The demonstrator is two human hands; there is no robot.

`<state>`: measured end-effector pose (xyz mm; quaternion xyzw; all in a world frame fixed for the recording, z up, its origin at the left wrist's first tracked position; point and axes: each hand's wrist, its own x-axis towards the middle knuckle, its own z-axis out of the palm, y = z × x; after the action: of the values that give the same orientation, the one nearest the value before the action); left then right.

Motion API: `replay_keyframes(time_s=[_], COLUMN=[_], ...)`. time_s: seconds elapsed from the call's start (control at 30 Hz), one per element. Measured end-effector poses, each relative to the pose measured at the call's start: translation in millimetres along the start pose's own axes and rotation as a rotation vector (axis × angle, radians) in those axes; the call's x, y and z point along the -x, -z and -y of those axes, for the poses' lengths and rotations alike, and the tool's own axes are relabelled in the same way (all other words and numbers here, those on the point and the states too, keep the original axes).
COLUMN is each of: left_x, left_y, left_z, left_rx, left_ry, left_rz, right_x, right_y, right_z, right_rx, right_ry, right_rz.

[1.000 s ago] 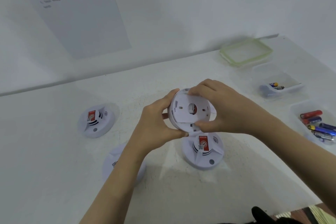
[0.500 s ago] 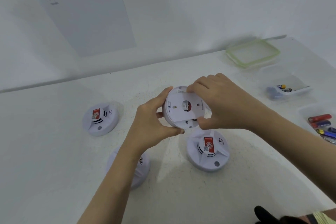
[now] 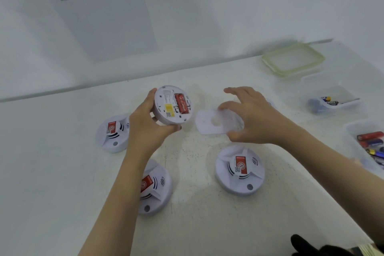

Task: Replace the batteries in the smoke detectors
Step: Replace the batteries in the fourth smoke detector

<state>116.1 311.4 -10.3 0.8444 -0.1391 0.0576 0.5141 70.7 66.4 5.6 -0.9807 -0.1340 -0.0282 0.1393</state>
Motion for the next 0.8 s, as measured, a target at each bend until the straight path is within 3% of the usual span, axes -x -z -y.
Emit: replay_keyframes(time_s=[0.13, 0.23, 0.3, 0.37, 0.47, 0.63, 0.8], left_x=[-5, -2, 3, 8, 15, 21, 20], left_y=[2, -2, -8, -15, -29, -54, -72], left_z=[-5, -13, -20, -29, -44, -68, -80], left_rx=[0.007, 0.054, 0.101, 0.159, 0.237, 0.279, 0.266], left_ry=[-0.005, -0.006, 0.000, -0.004, -0.032, -0.069, -0.097], left_rz=[-0.027, -0.002, 0.023, 0.049, 0.077, 0.104, 0.264], right_x=[-7, -7, -1, 6, 15, 35, 60], right_y=[-12, -12, -5, 4, 19, 30, 44], right_z=[-5, -8, -7, -3, 5, -1, -16], right_rx=[0.057, 0.035, -0.144, -0.488, -0.786, -0.808, -0.777], right_ry=[-0.039, -0.071, -0.064, -0.044, -0.049, -0.008, 0.022], right_rz=[0.200, 0.257, 0.134, -0.042, -0.146, -0.277, -0.371])
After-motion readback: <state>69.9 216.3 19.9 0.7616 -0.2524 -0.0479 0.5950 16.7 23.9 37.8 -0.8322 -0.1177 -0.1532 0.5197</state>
